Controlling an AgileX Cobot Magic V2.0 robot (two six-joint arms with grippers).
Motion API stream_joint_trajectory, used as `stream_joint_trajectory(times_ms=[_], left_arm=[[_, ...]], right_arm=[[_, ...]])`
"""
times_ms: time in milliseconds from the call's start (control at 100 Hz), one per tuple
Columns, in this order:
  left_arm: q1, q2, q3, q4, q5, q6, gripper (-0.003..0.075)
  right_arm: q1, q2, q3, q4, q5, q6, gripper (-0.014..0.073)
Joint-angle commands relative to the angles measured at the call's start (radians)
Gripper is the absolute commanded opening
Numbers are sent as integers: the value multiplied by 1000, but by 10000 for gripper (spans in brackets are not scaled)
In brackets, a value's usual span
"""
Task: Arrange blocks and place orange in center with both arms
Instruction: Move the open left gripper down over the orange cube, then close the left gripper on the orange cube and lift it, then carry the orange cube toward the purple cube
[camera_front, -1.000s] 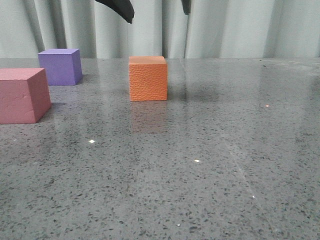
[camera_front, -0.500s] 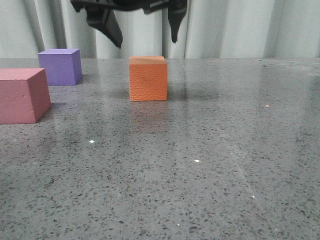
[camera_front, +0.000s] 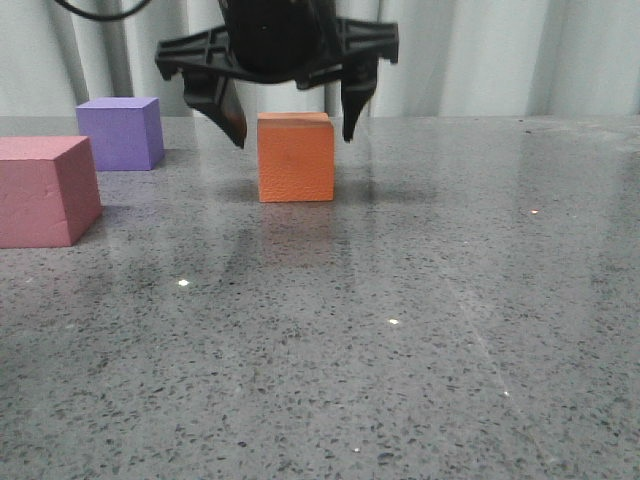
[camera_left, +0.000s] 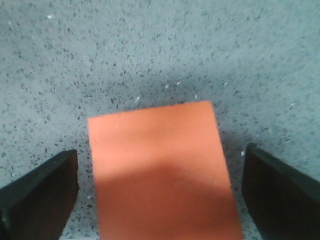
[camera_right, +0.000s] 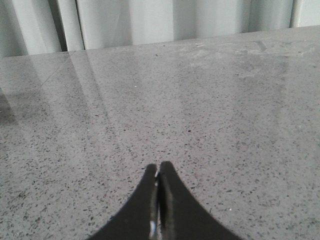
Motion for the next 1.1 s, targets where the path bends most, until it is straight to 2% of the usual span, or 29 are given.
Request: stream_joint_trajectory(times_ms=[0,160,240,330,460,570,790,1090], left_arm=[[-9,-41,-34,25,-29,-13,618],[-9,-40,-34,25,-29,-17,615],[-9,-40,-34,25,-25,-21,572],[-9,-40,-34,25,-25,-21,465],[-9,-40,-34,25,-25,-21,255],[-9,-40,-34,25,-25,-21,159],[-9,-84,-34,51,16,-23,156],[-9,-241,-34,261,188,-65,156]], right_arm=[[-5,-26,-13,1,-86,-9,-67],[-5,-26,-13,1,-86,-9,-67],[-5,-26,-13,1,-86,-9,-67],[-5,-26,-13,1,-86,-9,-67],[-5,-26,-13,1,-86,-9,-67],[-5,-26,-13,1,-86,-9,-67],[-5,-26,-13,1,-86,-9,-67],[-5,-26,-13,1,-86,-9,-67]])
